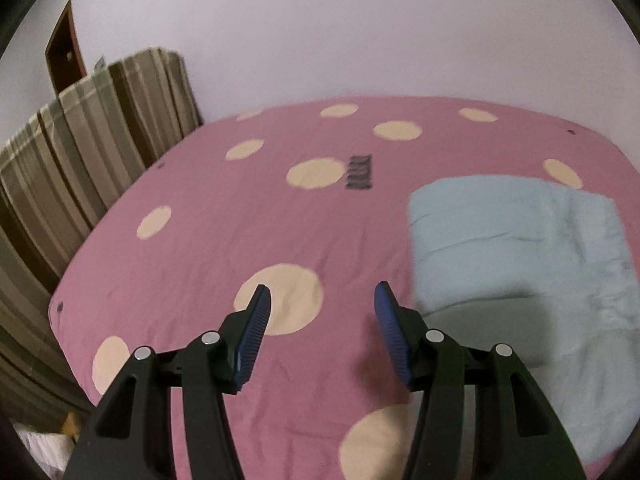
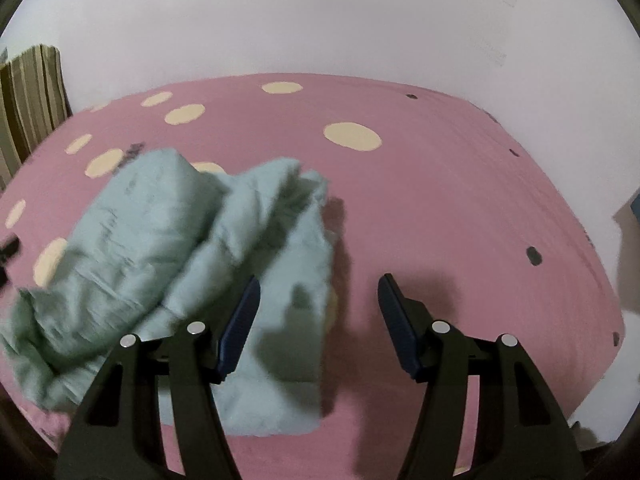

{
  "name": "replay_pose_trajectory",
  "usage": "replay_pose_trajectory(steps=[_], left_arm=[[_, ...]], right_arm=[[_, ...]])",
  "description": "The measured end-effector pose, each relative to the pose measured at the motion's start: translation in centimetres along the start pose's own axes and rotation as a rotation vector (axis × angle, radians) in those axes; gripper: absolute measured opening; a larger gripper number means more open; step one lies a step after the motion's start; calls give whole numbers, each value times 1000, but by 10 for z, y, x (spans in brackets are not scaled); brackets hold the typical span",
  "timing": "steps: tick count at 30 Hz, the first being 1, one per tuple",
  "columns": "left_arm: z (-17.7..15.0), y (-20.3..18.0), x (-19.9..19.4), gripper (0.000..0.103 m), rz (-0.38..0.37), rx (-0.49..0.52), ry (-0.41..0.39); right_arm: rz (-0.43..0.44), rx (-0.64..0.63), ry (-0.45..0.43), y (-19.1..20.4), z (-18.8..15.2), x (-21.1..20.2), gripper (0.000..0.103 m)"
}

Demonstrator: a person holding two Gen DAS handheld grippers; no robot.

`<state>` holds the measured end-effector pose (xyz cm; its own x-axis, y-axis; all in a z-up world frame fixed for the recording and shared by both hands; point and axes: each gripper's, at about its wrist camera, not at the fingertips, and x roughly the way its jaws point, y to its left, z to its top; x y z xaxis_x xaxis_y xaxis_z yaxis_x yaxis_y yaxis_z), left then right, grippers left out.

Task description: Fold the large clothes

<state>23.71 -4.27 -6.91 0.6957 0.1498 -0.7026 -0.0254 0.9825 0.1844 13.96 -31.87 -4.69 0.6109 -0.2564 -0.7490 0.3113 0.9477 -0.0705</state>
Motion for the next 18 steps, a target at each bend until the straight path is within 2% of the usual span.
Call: replay_pose_trajectory(steps=[1, 3, 7, 16, 17, 18], left_arm=[[-1, 3, 4, 54, -2, -7, 9], [-3, 8, 12, 54, -9, -17, 23], [-1, 7, 23, 54, -39, -16, 30], [-7, -13, 39, 54, -129, 3, 64], [-7, -15, 39, 54, -134, 5, 66], [-7, -15, 40, 54, -137, 5, 67]], right_arm=[[22, 13, -3, 3, 4, -1, 62], [52, 30, -9, 9, 10, -2, 73], [104, 28, 9, 30, 21, 7, 76], [204, 69, 144, 53, 18, 47, 76], [211, 75, 149, 53, 18, 49, 70], [227, 83, 158, 52, 17, 51, 55]])
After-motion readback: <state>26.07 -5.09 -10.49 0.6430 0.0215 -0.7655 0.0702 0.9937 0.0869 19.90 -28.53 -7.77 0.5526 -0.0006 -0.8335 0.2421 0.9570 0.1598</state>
